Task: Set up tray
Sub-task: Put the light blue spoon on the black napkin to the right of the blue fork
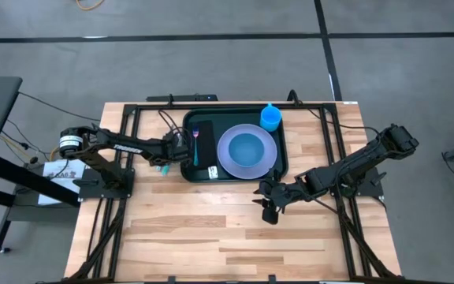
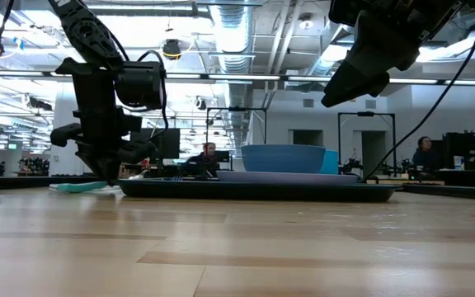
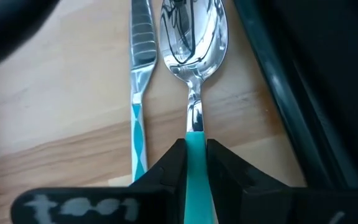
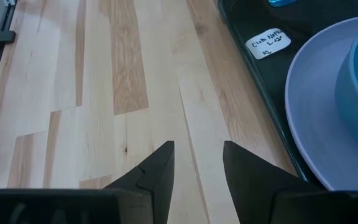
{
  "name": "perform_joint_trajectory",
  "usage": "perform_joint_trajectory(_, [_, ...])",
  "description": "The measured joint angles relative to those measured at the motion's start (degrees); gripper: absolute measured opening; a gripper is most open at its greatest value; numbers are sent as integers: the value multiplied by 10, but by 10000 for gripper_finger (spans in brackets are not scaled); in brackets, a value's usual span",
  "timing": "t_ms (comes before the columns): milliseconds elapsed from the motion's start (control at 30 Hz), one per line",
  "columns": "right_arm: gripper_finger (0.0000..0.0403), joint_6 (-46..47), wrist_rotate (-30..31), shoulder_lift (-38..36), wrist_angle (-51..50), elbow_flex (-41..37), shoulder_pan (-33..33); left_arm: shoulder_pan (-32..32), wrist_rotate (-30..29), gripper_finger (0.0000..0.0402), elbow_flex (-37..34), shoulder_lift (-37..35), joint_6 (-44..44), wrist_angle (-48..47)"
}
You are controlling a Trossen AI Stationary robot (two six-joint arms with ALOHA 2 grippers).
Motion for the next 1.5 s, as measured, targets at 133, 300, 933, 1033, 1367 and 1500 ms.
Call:
perform_joint_trajectory(133, [129,0,0,0,0,0,0,0,-18,35,0,0,-6,-1])
perform_joint_trajectory(300, [129,0,0,0,0,0,0,-4,-54,35,22,0,-6,-7])
perform_joint_trajectory(933, [129,0,0,0,3,0,0,47,49,35,204,0,-2,-27])
perform_joint_trajectory(1033, [129,0,0,0,3,0,0,54,47,35,201,2,-32,-25])
perform_joint_trajectory(1367, [129,0,-1,0,6,0,0,39,36,35,198,78,-93,107])
perform_joint_trajectory(1500, [129,0,-6,0,6,0,0,30,28,35,198,98,-94,147])
